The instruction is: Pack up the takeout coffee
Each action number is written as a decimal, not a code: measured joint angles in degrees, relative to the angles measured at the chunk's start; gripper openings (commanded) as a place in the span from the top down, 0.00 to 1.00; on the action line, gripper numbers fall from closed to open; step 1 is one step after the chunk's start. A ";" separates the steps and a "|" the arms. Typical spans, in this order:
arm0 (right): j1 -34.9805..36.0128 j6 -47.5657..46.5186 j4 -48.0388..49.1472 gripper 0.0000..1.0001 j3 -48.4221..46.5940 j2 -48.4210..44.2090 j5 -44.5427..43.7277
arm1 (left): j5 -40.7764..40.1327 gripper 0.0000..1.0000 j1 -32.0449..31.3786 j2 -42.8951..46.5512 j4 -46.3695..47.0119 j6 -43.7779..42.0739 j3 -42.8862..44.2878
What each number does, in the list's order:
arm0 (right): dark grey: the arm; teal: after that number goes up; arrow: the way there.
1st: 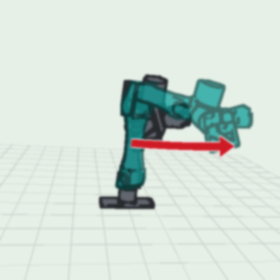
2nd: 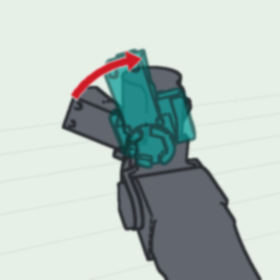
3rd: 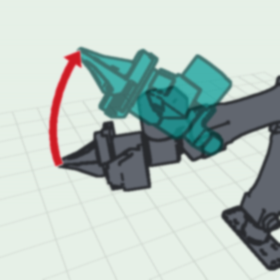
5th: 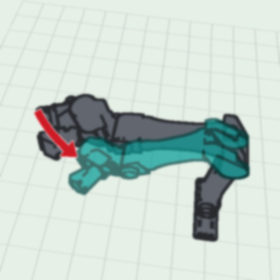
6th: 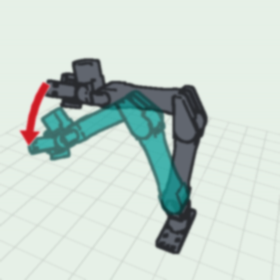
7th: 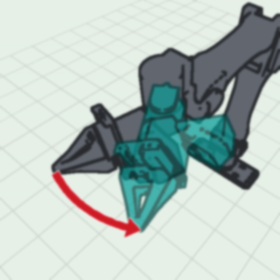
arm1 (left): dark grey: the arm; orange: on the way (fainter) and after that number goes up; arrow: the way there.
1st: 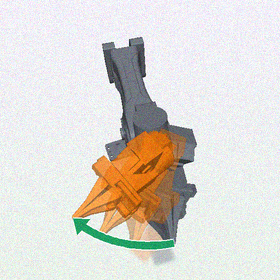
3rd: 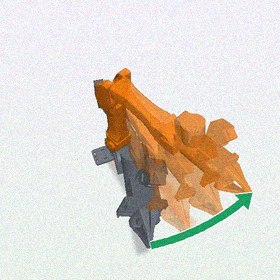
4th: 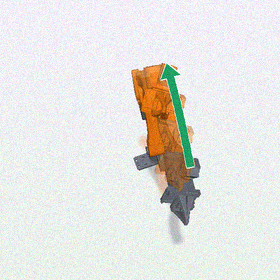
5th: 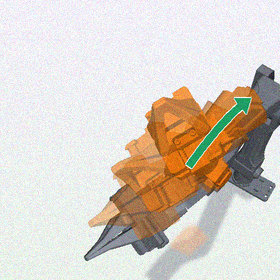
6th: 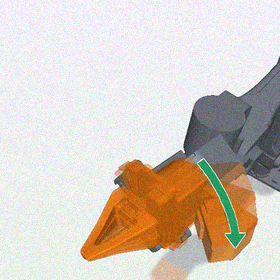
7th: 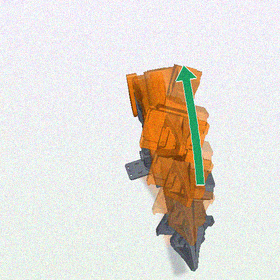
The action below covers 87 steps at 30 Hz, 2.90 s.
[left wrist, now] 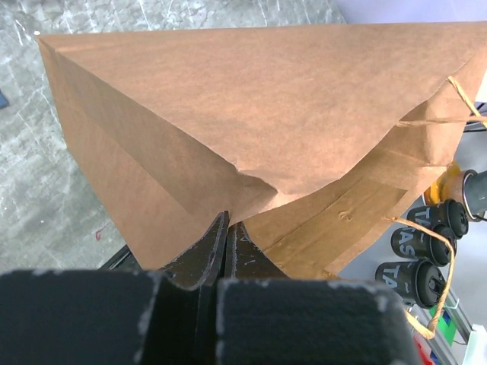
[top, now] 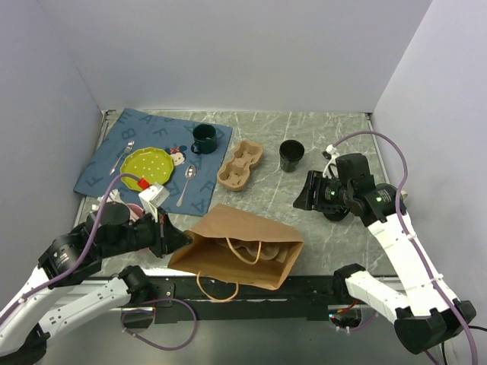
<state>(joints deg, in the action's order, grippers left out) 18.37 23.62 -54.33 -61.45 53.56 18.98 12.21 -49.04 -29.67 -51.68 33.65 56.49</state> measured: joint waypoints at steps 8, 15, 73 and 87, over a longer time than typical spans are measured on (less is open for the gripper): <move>-0.63 3.04 -4.04 0.26 -10.14 11.65 -18.75 | -0.44 0.99 0.00 -3.69 0.44 0.07 1.05; -7.28 0.44 -4.35 0.11 -25.73 34.42 -30.47 | -1.97 0.99 0.02 -15.28 0.85 0.98 9.05; -22.64 -12.20 -4.52 0.50 -36.09 56.37 -26.45 | -10.51 0.53 0.11 -27.89 -8.28 5.14 24.63; -15.65 -14.88 -12.94 0.52 -57.24 42.32 -23.19 | -15.67 0.42 0.11 -29.79 -13.07 7.82 27.82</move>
<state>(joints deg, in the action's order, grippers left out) 2.72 8.73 -67.26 -118.69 95.88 -4.21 -3.46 -48.93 -59.46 -64.75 41.47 84.31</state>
